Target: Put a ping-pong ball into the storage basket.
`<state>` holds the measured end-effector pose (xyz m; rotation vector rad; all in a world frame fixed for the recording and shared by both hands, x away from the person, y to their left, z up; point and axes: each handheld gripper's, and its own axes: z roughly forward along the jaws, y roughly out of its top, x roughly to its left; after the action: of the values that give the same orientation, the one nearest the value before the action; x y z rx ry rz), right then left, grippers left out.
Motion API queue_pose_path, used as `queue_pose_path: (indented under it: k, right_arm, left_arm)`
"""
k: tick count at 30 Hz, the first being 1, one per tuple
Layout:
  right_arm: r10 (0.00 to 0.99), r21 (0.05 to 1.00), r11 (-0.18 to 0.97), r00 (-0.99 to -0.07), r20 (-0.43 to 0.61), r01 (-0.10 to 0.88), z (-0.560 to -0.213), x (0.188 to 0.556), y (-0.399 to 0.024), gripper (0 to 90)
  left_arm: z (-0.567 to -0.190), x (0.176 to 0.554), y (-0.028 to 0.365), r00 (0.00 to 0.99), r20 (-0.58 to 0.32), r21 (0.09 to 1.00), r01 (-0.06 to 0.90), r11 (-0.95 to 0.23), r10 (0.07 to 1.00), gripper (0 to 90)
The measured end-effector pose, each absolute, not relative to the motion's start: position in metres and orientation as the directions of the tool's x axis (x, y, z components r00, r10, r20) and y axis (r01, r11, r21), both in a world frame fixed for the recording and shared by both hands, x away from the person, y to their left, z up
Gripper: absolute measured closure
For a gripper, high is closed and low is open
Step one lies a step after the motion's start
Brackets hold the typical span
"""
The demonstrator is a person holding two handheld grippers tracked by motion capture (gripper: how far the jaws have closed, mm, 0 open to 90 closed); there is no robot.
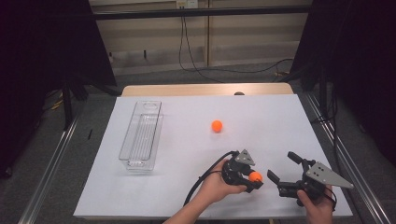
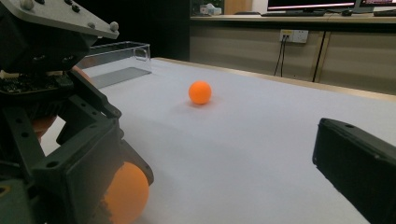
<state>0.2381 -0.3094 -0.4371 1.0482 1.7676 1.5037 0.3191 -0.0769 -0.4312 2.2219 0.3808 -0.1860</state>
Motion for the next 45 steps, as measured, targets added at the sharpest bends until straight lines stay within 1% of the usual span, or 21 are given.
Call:
queue_pose_path:
  k: [8, 13, 26, 39, 41, 45]
  right_arm:
    - [0.855, 0.98, 0.051, -0.516, 0.057, 0.192, -0.437, 0.238, -0.31, 1.0]
    - [0.854, 0.98, 0.05, -0.517, 0.059, 0.193, -0.437, 0.238, -0.309, 1.0]
    - [0.855, 0.98, 0.052, -0.516, 0.057, 0.194, -0.438, 0.24, -0.307, 1.0]
    - [0.855, 0.979, 0.061, -0.516, 0.049, 0.194, -0.438, 0.241, -0.304, 1.0]
    - [0.856, 0.979, 0.061, -0.515, 0.049, 0.195, -0.438, 0.241, -0.304, 1.0]
    - [0.853, 0.979, 0.064, -0.52, 0.047, 0.193, -0.439, 0.242, -0.302, 1.0]
  left_arm:
    - [-0.431, 0.322, -0.068, 0.939, -0.264, 0.734, 0.344, -0.586, 0.221, 50.9]
    - [-0.433, 0.325, -0.062, 0.928, -0.282, 0.736, 0.373, -0.565, 0.245, 50.9]
    - [-0.426, 0.332, -0.043, 0.919, -0.286, 0.731, 0.392, -0.559, 0.27, 50.9]
    - [-0.418, 0.343, -0.024, 0.906, -0.298, 0.747, 0.417, -0.518, 0.3, 50.9]
    - [-0.417, 0.343, -0.022, 0.905, -0.288, 0.745, 0.417, -0.52, 0.313, 50.8]
    - [-0.417, 0.347, -0.018, 0.902, -0.299, 0.742, 0.426, -0.518, 0.312, 50.8]
